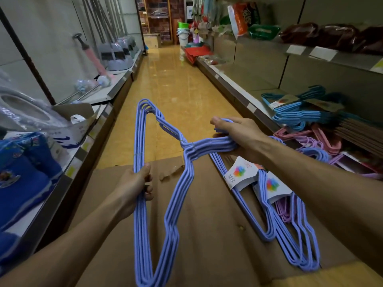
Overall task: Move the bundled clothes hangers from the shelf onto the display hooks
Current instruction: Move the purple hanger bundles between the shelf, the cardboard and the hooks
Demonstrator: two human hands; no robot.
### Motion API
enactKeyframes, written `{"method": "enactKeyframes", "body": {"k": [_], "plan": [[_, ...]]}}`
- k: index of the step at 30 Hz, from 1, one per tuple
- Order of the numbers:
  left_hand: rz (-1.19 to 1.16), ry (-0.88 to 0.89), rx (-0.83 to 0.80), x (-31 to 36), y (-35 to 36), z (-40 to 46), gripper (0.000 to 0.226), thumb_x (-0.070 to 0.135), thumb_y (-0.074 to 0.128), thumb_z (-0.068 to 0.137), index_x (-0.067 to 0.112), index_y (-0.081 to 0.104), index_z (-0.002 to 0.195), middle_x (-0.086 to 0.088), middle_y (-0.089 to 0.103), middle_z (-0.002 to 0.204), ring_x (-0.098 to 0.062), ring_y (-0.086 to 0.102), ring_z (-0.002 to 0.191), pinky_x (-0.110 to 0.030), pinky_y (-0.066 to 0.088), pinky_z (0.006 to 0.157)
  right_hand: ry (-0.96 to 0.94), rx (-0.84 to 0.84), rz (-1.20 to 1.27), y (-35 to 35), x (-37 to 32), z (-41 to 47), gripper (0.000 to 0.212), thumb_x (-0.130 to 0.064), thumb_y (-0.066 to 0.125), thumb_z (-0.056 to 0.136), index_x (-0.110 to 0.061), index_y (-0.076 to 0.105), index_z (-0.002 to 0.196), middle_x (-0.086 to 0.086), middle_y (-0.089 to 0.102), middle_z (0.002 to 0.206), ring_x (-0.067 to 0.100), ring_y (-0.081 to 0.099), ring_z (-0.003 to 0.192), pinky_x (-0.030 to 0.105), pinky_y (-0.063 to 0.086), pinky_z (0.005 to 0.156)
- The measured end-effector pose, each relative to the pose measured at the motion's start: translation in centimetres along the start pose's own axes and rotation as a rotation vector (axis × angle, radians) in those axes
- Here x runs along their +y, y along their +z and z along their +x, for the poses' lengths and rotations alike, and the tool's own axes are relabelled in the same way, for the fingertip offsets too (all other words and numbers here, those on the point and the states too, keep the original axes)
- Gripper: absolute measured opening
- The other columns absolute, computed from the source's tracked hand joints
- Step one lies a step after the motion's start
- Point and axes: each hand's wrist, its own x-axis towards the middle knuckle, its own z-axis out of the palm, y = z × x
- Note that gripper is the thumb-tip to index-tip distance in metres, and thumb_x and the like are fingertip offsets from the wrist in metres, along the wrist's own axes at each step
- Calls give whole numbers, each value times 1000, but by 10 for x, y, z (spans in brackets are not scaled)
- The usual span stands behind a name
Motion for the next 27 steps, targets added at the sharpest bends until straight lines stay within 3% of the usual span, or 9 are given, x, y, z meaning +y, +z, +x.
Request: {"method": "enactKeyframes", "body": {"k": [6, 8, 10, 12, 13, 16, 20, 23, 27], "plan": [[358, 71, 112, -9, -1, 17, 45, 34, 56, 99, 12, 41, 136, -10, 60, 110, -32, 65, 98, -42, 56, 74, -39, 63, -42, 25, -2, 6, 30, -39, 62, 97, -13, 72, 107, 8, 64, 94, 23, 64, 79, 45, 62, 70], [634, 228, 169, -14, -4, 22, 53, 42, 54, 98, 15, 40, 141, -10, 57, 123, -34, 58, 115, -44, 49, 95, -57, 85, -94, 34, 1, 9, 33, -41, 61, 97, -11, 71, 106, 5, 61, 85, 22, 62, 74, 51, 62, 71], [746, 454, 215, -16, 0, 15, 53, 43, 51, 99, 13, 45, 142, -13, 51, 134, -29, 50, 125, -32, 37, 107, -75, 119, -135, 43, 5, 10, 34, -43, 63, 95, -12, 71, 105, 3, 61, 82, 24, 64, 77, 53, 62, 68], [727, 618, 138, -19, 11, 6, 43, 47, 49, 98, 17, 59, 128, -5, 57, 122, -20, 55, 116, -11, 33, 95, -87, 144, -165, 52, 9, 10, 28, -45, 64, 94, -17, 71, 96, 2, 63, 84, 28, 67, 86, 54, 61, 65], [683, 574, 42, -20, 17, 1, 35, 51, 50, 97, 25, 64, 115, 3, 62, 110, -14, 58, 105, -8, 36, 88, -89, 156, -182, 56, 10, 10, 25, -45, 64, 93, -21, 69, 88, 2, 63, 82, 30, 68, 85, 53, 61, 63], [519, 250, -248, -30, 30, -11, 27, 53, 67, 86, 30, 61, 100, 8, 69, 91, -11, 67, 83, -29, 56, 81, -48, 172, -200, 67, 13, 9, 28, -45, 62, 94, -21, 64, 79, 3, 59, 76, 29, 64, 73, 44, 61, 57], [447, 182, -113, -39, 32, -13, 29, 21, 79, 83, 14, 58, 102, -15, 70, 89, -24, 70, 67, -40, 58, 62, 71, 144, -99, 83, 12, 11, 33, -45, 64, 92, -12, 68, 94, 4, 57, 72, 27, 58, 64, 37, 54, 57], [380, 175, 4, -41, 21, -12, 33, 17, 83, 77, 3, 62, 98, -19, 70, 81, -22, 67, 53, -38, 56, 51, 108, 18, -64, 101, 8, 13, 39, -48, 67, 88, -10, 67, 93, 3, 57, 60, 24, 57, 58, 35, 50, 63], [339, 134, 131, -48, -9, -9, 23, 16, 84, 74, 7, 66, 86, -17, 70, 63, -22, 62, 44, -32, 54, 46, -21, -189, -97, 136, 15, 14, 65, -54, 70, 84, -16, 51, 132, 6, 64, 115, 20, 67, 98, 41, 60, 79]]}}
